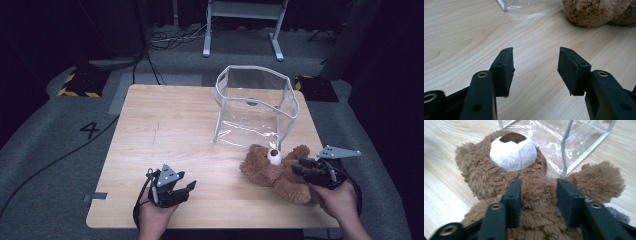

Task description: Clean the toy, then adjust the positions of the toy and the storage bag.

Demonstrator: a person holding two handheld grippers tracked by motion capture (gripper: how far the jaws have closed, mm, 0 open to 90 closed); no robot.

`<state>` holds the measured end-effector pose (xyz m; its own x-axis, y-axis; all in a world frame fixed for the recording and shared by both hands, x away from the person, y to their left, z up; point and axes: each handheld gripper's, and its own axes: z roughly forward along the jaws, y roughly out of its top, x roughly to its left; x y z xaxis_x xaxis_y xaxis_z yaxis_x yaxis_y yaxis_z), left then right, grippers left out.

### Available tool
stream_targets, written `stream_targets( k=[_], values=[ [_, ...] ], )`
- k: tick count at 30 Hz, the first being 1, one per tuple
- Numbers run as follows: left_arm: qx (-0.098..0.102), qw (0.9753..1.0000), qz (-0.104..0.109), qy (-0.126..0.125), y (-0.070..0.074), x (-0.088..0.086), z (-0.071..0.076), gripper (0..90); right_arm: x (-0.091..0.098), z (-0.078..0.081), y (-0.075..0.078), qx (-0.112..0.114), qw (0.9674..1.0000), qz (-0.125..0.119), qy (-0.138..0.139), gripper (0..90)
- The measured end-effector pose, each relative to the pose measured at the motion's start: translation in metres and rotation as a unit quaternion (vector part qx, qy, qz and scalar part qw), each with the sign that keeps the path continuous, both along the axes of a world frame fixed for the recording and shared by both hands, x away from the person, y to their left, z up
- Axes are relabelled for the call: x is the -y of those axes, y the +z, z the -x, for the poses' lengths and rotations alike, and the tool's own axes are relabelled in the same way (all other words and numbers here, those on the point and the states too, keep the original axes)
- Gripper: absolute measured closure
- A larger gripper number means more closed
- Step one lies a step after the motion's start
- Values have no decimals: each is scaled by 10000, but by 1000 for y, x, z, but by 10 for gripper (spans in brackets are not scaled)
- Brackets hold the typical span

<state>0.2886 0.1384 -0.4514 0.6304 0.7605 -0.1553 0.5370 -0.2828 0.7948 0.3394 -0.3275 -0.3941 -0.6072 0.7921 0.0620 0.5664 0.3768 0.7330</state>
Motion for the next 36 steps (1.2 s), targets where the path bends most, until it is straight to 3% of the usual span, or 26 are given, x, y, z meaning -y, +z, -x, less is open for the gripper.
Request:
stream_targets(
  k=[4, 11, 15, 23, 26, 31, 33, 36],
  values=[
    [-28, 10000, -9, 2, 0, -1, -1, 466, -2, 1, 6, 36, 9999, -37, 116, 507],
    [-48, 9999, -94, -63, 6, 3, -3, 461, 0, 10, 24, 322, 9987, -330, 210, 483],
    [-12, 9998, -137, -157, 10, 6, -2, 461, -4, 11, 31, 429, 9981, -351, 279, 484],
    [22, 9999, -123, -103, 11, 4, -2, 459, -24, -3, 48, 552, 9967, -298, 519, 488],
    [30, 9999, -114, -43, 13, 2, -1, 455, -27, -20, 52, 585, 9972, -239, 387, 489],
    [50, 10000, -46, 16, 18, 0, -5, 454, -21, -38, 46, 519, 9986, -117, -7, 498],
    [44, 10000, 13, 10, 17, 2, -8, 454, -16, -47, 43, 418, 9988, -163, -185, 502],
    [42, 9999, -63, -67, 17, 8, -12, 454, -12, -61, 40, 267, 9985, -323, -356, 502]
  ],
)
